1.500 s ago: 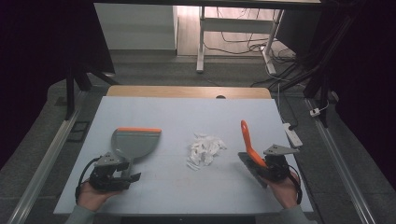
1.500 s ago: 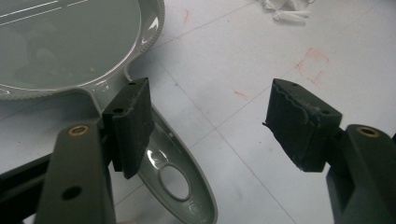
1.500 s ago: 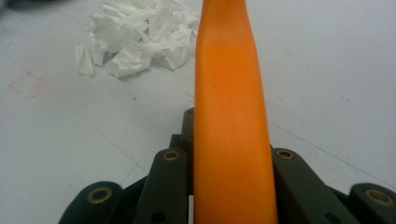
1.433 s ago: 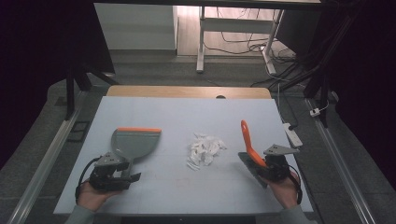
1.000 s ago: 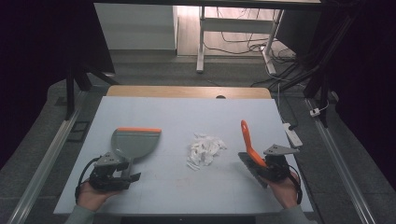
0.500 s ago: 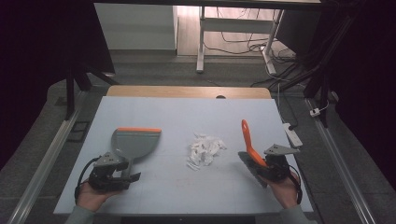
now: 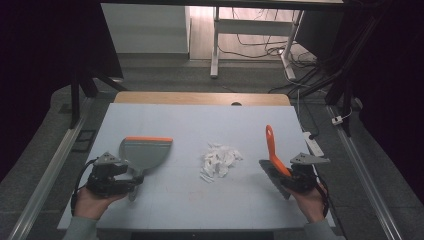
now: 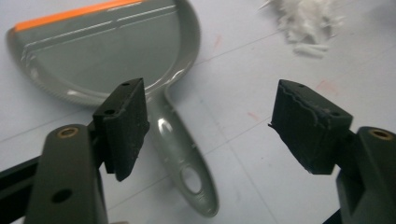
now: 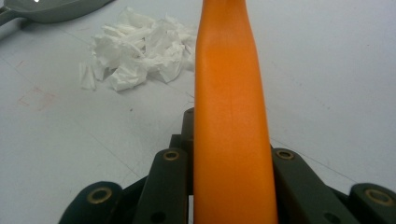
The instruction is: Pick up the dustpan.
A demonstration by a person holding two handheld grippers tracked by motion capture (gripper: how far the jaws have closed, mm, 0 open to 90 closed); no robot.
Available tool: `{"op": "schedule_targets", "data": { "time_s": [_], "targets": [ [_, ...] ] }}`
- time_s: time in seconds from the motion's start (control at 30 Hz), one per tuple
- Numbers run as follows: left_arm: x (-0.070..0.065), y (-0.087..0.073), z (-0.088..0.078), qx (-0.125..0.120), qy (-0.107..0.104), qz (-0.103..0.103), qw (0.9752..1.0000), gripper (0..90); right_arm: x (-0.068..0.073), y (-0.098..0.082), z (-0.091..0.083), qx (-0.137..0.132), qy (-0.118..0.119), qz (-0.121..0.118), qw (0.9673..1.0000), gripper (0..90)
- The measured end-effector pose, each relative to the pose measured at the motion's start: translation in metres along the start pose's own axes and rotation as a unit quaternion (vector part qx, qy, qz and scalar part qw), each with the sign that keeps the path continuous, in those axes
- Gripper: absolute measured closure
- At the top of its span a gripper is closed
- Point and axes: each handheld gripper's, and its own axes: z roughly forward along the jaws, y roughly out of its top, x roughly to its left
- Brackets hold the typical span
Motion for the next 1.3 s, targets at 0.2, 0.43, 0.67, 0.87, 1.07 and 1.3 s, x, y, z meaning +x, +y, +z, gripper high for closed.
{"op": "schedule_targets", "data": {
  "time_s": [0.2, 0.43, 0.67, 0.87, 1.07, 1.3],
  "targets": [
    [0.013, -0.006, 0.007, 0.034, 0.019, -0.025, 0.9989, 24.4, 0.0, 0.0, 0.0, 0.0, -0.009, 0.0, 1.0, 76.5],
    [0.024, -0.008, 0.019, 0.054, 0.014, -0.064, 0.9964, 21.2, 0.001, 0.0, 0.0, 0.004, -0.014, -0.001, 0.9999, 76.5],
    [0.024, -0.005, 0.043, 0.077, 0.008, -0.097, 0.9922, 19.3, 0.001, -0.001, 0.001, 0.005, -0.011, -0.001, 0.9999, 76.4],
    [0.024, -0.002, 0.063, 0.094, 0.004, -0.108, 0.9896, 19.7, 0.0, -0.001, 0.0, 0.003, -0.012, 0.002, 0.9999, 76.4],
    [0.026, -0.003, 0.073, 0.101, 0.01, -0.118, 0.9879, 24.8, 0.0, -0.001, 0.001, 0.005, -0.013, 0.001, 0.9999, 76.4],
    [0.027, -0.003, 0.076, 0.097, 0.014, -0.128, 0.9869, 40.2, 0.0, -0.001, 0.001, 0.006, -0.014, 0.001, 0.9999, 76.4]
  ]
}}
